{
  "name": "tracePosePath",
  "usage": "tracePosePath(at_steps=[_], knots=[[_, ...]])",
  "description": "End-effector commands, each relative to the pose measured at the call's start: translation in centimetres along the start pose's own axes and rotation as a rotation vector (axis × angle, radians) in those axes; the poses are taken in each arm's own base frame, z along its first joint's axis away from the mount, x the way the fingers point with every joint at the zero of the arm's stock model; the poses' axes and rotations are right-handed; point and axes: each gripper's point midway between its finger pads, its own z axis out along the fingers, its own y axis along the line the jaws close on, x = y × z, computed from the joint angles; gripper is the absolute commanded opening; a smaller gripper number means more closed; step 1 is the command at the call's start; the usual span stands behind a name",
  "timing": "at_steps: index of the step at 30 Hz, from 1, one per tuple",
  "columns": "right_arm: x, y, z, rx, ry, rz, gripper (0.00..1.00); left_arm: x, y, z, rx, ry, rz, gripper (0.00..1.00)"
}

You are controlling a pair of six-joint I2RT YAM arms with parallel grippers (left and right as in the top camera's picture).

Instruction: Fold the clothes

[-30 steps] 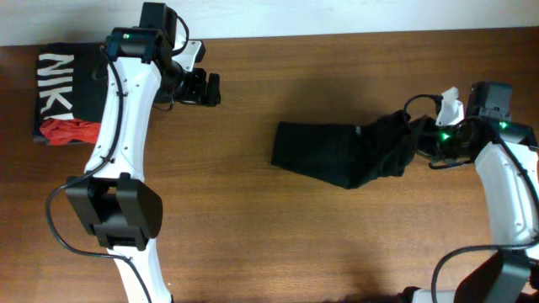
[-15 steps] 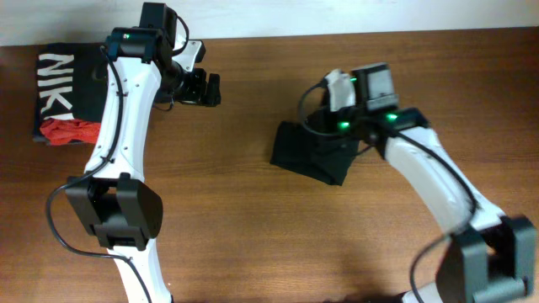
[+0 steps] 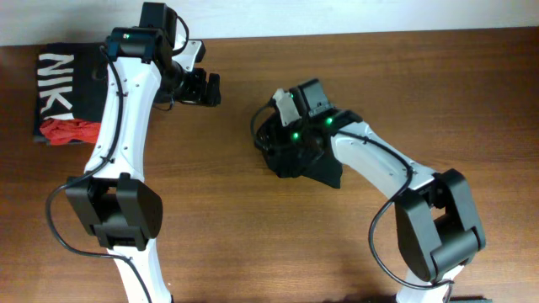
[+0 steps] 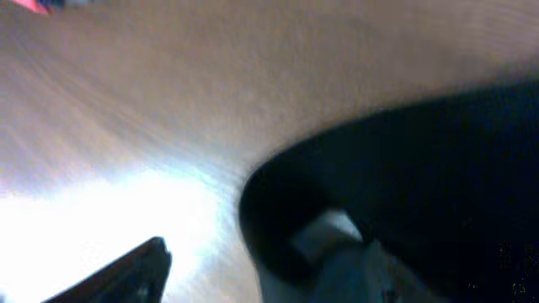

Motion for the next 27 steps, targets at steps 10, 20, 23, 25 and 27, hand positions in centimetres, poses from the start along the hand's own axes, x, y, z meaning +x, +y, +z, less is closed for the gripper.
tracePosePath(at_steps=[10, 20, 23, 25, 27], knots=[[-9.6, -1.7, -15.7, 0.177, -0.141, 0.111, 0.86, -0.4, -0.2, -1.1, -0.006, -0.032, 0.051, 0.99], [-2.0, -7.0, -10.6, 0.333, 0.149, 0.279, 0.16, -1.4, 0.3, -1.2, -0.036, -0.072, 0.061, 0.99], [0.0, -8.6, -8.8, 0.365, 0.191, 0.323, 0.05, -1.3, 0.3, -1.2, -0.036, -0.069, 0.060, 0.99], [0.6, -9.2, -7.8, 0.364, 0.193, 0.323, 0.06, -1.3, 0.3, -1.2, -0.036, -0.068, 0.060, 0.99], [1.2, -10.1, -5.9, 0.354, 0.173, 0.317, 0.06, -1.3, 0.3, -1.2, -0.035, -0.068, 0.060, 0.99]])
